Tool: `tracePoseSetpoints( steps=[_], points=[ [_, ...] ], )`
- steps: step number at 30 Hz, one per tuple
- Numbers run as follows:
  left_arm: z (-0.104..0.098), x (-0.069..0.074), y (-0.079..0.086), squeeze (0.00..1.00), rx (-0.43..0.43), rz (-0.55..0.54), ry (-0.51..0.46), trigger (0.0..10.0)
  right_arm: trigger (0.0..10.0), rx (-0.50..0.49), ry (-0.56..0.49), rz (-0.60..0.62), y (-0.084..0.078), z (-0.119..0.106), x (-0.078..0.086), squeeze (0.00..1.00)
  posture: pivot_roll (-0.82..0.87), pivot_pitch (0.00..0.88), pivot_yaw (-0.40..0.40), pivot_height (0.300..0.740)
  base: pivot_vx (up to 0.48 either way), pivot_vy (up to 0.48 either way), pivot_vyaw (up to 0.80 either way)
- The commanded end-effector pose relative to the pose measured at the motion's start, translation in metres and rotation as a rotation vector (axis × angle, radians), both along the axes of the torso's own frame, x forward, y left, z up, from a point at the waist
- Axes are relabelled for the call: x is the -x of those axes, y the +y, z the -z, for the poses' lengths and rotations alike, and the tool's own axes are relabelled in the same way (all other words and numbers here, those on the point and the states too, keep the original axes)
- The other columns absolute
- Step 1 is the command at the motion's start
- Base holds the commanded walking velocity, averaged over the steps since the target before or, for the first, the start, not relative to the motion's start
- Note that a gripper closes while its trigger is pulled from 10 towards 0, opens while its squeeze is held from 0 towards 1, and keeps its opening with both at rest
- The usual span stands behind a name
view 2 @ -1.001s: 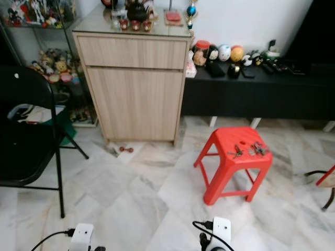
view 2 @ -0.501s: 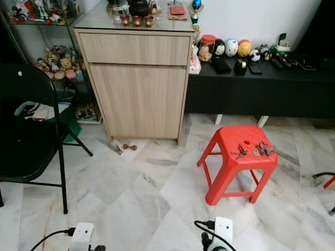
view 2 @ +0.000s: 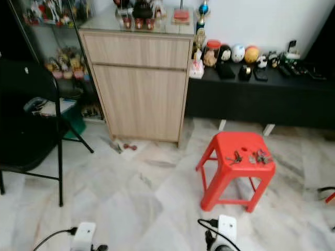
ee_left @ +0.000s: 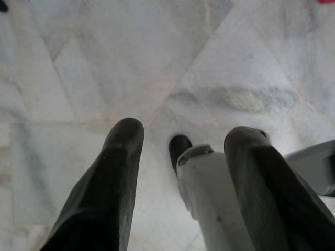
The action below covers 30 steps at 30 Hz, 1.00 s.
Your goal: Hang keys on a hook
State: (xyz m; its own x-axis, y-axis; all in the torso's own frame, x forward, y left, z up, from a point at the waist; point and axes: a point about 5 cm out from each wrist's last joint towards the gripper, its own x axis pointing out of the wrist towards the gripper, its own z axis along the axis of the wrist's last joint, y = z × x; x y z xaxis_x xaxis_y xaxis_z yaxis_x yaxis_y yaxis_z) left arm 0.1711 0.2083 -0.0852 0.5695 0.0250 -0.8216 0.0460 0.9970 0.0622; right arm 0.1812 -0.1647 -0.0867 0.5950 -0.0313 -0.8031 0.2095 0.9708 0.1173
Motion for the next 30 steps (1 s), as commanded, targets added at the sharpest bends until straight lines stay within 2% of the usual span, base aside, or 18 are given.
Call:
tracePoseSetpoints(
  steps=[1,17,30],
  points=[
    [-0.0011,-0.0041,-0.0041,0.00,0.011,0.011,-0.007,10.0,10.0,0.012,-0.007,0.016,-0.0069,-0.0010,-0.0008,0.00,0.00,0.000,-0.055,0.740,0.000,-0.330,0.00],
    [-0.0017,-0.0056,-0.0048,0.00,0.017,0.012,-0.011,10.0,10.0,0.012,-0.010,0.013,-0.0065,-0.0016,-0.0022,0.00,0.00,0.000,-0.054,0.740,0.000,-0.323,0.00],
    [-0.0024,-0.0066,-0.0053,0.00,0.036,-0.021,-0.032,10.0,10.0,0.010,-0.009,0.014,-0.0065,-0.0016,-0.0022,0.00,0.00,0.000,-0.054,0.740,0.000,0.000,0.00]
  ],
)
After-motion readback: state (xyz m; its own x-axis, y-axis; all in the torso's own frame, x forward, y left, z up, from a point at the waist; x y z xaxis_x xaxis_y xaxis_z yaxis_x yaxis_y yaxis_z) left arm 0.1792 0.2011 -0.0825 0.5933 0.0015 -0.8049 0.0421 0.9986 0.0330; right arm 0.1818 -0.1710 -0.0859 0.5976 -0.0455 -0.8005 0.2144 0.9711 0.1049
